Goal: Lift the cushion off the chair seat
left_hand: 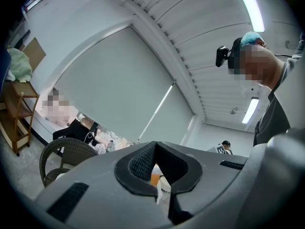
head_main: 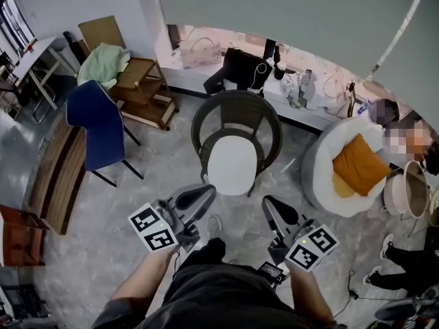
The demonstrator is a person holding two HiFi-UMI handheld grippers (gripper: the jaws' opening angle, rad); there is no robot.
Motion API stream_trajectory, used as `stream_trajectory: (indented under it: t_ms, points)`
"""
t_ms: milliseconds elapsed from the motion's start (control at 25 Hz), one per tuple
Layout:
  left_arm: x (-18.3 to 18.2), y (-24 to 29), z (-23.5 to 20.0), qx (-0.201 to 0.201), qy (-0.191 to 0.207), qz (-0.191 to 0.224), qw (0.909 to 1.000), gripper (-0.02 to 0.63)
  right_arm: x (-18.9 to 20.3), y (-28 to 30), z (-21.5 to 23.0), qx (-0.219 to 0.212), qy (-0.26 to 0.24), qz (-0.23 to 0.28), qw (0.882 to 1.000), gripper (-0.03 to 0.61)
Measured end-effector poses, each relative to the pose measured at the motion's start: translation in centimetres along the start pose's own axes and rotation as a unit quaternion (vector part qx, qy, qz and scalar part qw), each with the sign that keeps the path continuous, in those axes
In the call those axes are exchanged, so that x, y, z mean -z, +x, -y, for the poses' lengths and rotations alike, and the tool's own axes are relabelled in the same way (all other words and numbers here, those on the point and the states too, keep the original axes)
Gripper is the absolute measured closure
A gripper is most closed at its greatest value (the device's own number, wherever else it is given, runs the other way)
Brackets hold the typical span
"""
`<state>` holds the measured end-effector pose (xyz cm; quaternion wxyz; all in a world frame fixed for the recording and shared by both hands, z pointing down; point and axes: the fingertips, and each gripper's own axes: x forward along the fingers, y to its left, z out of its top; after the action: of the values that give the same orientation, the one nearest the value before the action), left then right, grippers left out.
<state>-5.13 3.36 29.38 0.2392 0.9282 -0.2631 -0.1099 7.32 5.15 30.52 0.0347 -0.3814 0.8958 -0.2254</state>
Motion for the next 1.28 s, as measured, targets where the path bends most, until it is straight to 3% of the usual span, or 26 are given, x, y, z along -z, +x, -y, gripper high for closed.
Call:
stream_trajectory:
  t_ms: [720,1280]
  points:
    - [-3.4,3.4,-13.8,0.002,-0.034,-0.037,0.9987,0.604,-1.7,12.0,6.3,0.046,0.010,-0.029,0.998,0.572]
    - [1.0,5.4,-23.9,-0.048,-0.080,-0.092,0.9913,0.604,3.1,15.7,14.5,0.100,0.052,-0.071,0.991,0.572]
